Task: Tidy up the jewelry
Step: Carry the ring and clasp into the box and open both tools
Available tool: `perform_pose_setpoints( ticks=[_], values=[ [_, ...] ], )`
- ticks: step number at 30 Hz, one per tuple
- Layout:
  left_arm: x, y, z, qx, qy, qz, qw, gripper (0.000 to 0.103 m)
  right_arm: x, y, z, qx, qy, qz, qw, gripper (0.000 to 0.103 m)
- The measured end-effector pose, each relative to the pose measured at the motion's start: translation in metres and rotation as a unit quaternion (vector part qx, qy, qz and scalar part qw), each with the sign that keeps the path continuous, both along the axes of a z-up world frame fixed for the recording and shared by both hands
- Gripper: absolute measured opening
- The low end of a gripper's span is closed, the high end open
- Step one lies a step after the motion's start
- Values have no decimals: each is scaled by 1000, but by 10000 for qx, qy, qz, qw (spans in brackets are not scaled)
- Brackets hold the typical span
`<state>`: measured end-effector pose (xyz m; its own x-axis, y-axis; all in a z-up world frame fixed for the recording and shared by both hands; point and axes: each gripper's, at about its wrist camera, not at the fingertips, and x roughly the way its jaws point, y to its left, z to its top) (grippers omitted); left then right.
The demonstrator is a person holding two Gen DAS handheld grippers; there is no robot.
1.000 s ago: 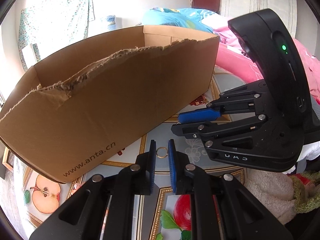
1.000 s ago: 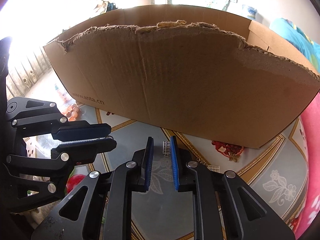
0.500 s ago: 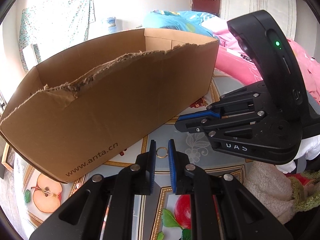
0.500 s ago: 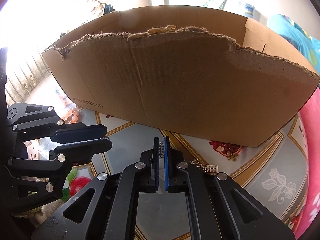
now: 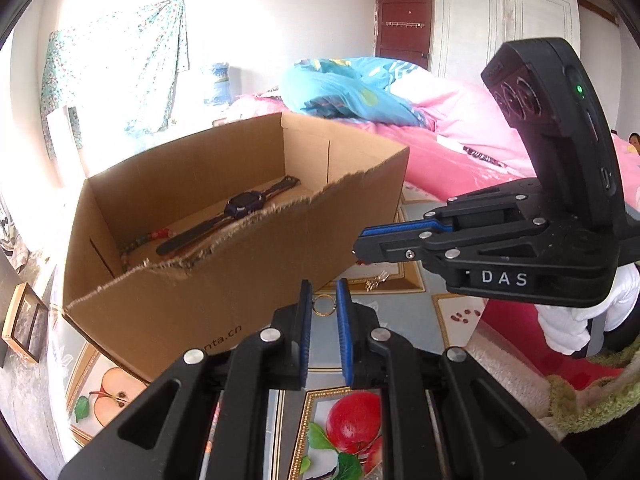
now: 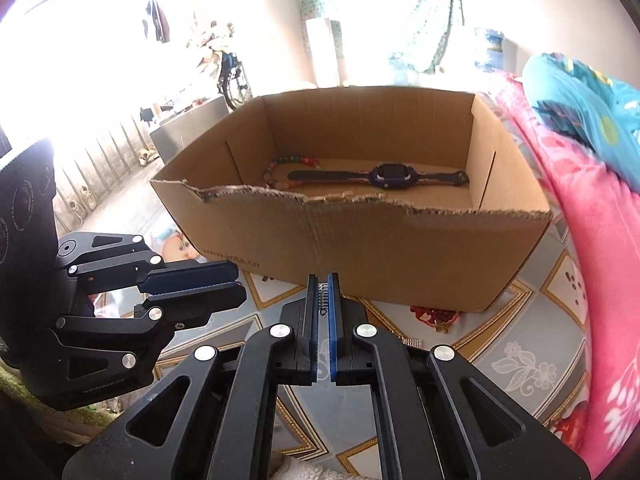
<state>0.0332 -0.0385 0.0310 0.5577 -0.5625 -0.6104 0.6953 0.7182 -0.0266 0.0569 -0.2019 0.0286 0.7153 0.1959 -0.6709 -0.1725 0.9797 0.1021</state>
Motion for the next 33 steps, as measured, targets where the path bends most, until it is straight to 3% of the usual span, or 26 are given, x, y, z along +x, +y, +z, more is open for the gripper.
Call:
perform_pose_setpoints(
  ticks=[7, 13, 17, 20, 24, 27, 33],
  values=[
    [9, 8, 60, -366, -351, -7, 9987, 12, -4, -10, 53, 352, -730, 215, 9965, 2],
    [69, -8, 75, 7, -245, 135, 9996, 12, 44, -21, 64, 430, -484, 447, 9969, 2],
    [133, -17, 58, 323, 745, 165, 9966, 12, 97, -27, 44, 444, 312, 564, 9969, 2],
    [176, -23, 32, 511, 1727, 231, 9834, 12, 123, -30, 30, 529, 969, 580, 9922, 2],
    [215, -28, 6, 752, 2457, 374, 9657, 12, 140, -36, 13, 621, 1542, 641, 9840, 2],
    [230, -30, -4, 871, 2815, 478, 9544, 12, 138, -34, 12, 617, 1699, 635, 9815, 3],
    [240, -34, -8, 914, 2915, 493, 9509, 12, 149, -41, 8, 714, 1626, 652, 9819, 6]
  ],
)
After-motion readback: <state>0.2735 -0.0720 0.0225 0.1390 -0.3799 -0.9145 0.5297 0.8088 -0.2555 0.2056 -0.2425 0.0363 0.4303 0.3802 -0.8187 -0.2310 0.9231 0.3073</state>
